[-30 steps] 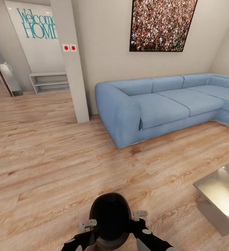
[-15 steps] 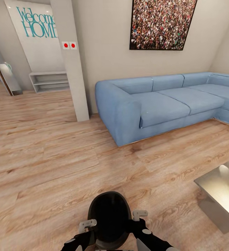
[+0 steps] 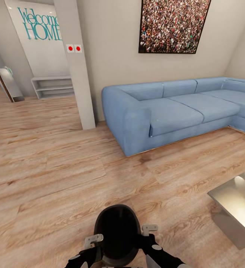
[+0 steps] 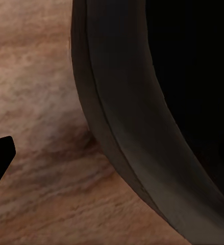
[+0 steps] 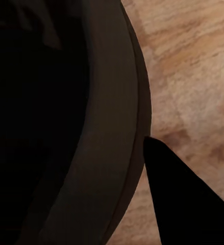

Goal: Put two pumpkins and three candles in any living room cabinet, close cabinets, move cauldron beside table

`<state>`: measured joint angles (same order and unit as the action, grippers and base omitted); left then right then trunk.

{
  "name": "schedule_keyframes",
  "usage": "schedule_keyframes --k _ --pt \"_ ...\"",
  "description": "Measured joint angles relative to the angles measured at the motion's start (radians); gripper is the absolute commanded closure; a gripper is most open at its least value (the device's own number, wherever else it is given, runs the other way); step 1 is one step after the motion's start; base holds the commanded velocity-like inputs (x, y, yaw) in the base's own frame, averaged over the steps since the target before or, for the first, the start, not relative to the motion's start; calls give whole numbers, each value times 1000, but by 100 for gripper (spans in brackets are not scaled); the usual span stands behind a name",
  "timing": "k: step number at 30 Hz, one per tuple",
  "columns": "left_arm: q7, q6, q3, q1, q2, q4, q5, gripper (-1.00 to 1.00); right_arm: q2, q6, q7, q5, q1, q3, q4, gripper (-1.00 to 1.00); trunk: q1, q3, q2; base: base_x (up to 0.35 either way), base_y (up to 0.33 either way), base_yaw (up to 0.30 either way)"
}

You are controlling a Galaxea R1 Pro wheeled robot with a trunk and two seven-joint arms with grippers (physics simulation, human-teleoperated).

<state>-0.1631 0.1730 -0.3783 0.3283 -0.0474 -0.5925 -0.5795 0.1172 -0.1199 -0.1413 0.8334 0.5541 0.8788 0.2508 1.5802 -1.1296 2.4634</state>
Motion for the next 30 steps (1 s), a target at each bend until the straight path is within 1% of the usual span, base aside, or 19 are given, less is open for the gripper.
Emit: schedule_keyframes --k 2,3,8,9,13,16,23,26,27,28,30 --pt "-2 1 2 -1 1 1 4 -100 -1 -2 -7 -8 1 -14 -1 100 0 0 0 0 0 0" --pt "-3 0 3 -1 1 1 4 -100 -1 -1 -4 0 0 -8 -1 100 0 0 0 0 0 0" --pt "-3 -7 4 -1 1 1 2 -100 -1 -1 -4 0 0 -9 -1 100 0 0 0 0 0 0" --pt "-3 -8 4 -1 1 1 2 100 -1 -1 -4 0 0 -9 -1 100 0 0 0 0 0 0" --pt "-1 -9 3 0 0 0 -1 100 0 -1 -3 -3 0 -7 -1 100 0 0 0 0 0 0" --pt "-5 -8 8 0 1 0 10 100 -1 -1 -4 2 0 -8 -2 100 0 0 0 0 0 0" --pt "-5 -10 12 0 3 0 17 100 -1 -3 -6 4 0 -11 -3 100 0 0 0 0 0 0" --pt "-5 -26 10 -1 4 2 9 100 -1 -4 -6 11 0 -14 -4 100 0 0 0 0 0 0" --pt "-6 -34 11 -1 4 2 9 100 -1 -4 -5 10 0 -18 -5 100 0 0 0 0 0 0" --pt "-5 -39 10 -1 4 3 6 100 -1 -5 -8 0 1 -23 -3 100 0 0 0 0 0 0" --pt "-4 -45 9 -1 4 3 4 100 -1 -4 -9 0 1 -26 -3 100 0 0 0 0 0 0"
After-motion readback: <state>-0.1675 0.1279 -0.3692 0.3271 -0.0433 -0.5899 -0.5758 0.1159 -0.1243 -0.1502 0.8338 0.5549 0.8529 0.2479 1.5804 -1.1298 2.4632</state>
